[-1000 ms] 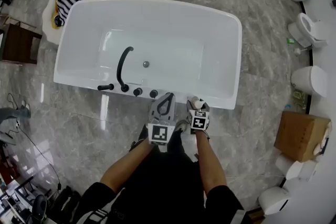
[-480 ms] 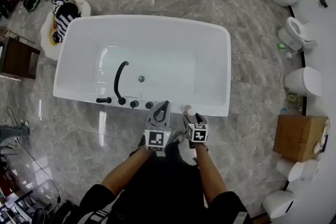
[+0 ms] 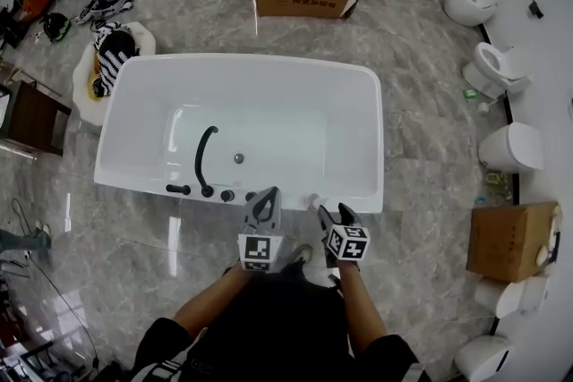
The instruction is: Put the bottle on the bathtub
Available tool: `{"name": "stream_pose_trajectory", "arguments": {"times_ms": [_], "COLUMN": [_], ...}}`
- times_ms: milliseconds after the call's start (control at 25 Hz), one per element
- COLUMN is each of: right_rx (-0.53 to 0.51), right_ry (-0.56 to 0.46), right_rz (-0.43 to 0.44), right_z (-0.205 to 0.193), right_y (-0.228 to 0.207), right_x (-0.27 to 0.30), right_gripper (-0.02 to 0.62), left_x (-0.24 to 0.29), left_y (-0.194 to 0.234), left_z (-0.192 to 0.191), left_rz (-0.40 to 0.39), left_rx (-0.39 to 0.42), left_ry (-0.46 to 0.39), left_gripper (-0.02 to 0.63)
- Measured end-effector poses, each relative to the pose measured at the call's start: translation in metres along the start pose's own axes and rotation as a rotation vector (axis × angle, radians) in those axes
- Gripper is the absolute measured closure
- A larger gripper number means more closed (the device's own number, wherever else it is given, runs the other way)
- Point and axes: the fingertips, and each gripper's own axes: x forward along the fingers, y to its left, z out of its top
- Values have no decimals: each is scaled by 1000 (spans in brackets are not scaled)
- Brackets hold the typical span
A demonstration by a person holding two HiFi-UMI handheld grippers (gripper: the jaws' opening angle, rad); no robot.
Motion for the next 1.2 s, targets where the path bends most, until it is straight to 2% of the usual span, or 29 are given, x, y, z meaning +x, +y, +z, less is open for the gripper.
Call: {"name": "stream_pose_trajectory", "arguments": {"times_ms": [160,400,560,760,920,1120,1200], "right_rx": [17,-15,-43,-71,-103,-73,-74], "right_ry": [-135,-364,-491,-642,-645,-600,-591], "right_rz": [18,-2,-43,-63,-71,16,20], "right_z": [48,119,144,156,142,118,117], "right_y": [8,22,27,45,55,64,66], "right_x": [-29,-87,-128,-175,-188,-178,-174], "right_gripper": [352,455,554,581,585,586,586], "left_x": [-10,-28,-38,-50,-55,-54,-53], "left_y": [-4,-14,-19,-20,-27,-34,-33], "left_z": [19,53,73,98,95,88,90], "left_rz": [2,-12,-11,-5,-13,-27,-30], "left_rx": [-8,38,54,47,34,25,27], "left_ry": [-20,-66,-106,-177,-180,-167,-177], "left_gripper": [591,591,591,591,591,591,591]}}
